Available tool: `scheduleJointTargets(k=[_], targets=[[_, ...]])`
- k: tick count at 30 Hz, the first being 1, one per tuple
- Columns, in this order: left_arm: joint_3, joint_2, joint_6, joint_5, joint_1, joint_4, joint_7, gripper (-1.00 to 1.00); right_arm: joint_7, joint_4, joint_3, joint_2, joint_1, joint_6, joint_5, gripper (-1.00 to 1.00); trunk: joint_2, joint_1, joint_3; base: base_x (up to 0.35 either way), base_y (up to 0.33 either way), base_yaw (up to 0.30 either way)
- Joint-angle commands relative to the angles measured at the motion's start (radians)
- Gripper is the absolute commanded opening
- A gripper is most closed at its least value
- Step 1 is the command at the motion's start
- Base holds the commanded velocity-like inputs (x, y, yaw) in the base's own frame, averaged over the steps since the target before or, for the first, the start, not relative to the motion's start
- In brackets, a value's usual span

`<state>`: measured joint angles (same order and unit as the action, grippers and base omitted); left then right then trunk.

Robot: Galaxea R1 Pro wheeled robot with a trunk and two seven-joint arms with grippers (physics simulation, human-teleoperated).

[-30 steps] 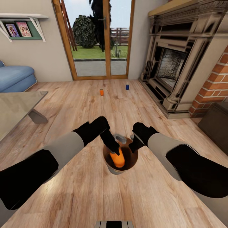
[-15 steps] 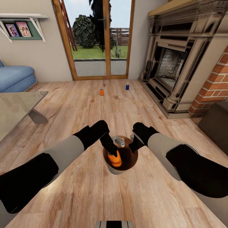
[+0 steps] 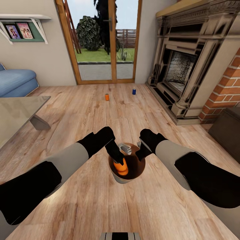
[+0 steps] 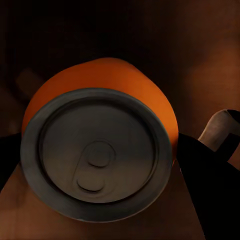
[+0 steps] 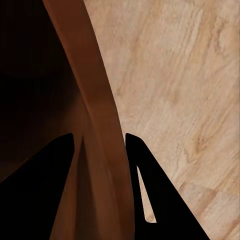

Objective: Put the three can of soda from the living room inside the tash can in the kitchen.

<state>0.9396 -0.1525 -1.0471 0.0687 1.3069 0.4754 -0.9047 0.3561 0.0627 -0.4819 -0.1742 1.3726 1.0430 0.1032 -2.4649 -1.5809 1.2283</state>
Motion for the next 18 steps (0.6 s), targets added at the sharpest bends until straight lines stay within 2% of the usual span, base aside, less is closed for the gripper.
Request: scheduleJointTargets(k=[1, 18], targets=[[0.004, 0.001, 0.0, -0.031, 0.0, -0.001, 0.006, 1.0, 0.001, 0.0, 0.013, 0.0, 0.0, 0.004, -0.03, -1.0, 0.0, 0.0, 0.0, 0.0, 0.0, 0.0], [0.001, 0.016, 0.0, -0.027, 0.0, 0.014, 0.002, 1.0, 0.002, -0.003, 0.014, 0.0, -0.001, 0.004, -0.03, -1.0, 0.0, 0.0, 0.0, 0.0, 0.0, 0.0]])
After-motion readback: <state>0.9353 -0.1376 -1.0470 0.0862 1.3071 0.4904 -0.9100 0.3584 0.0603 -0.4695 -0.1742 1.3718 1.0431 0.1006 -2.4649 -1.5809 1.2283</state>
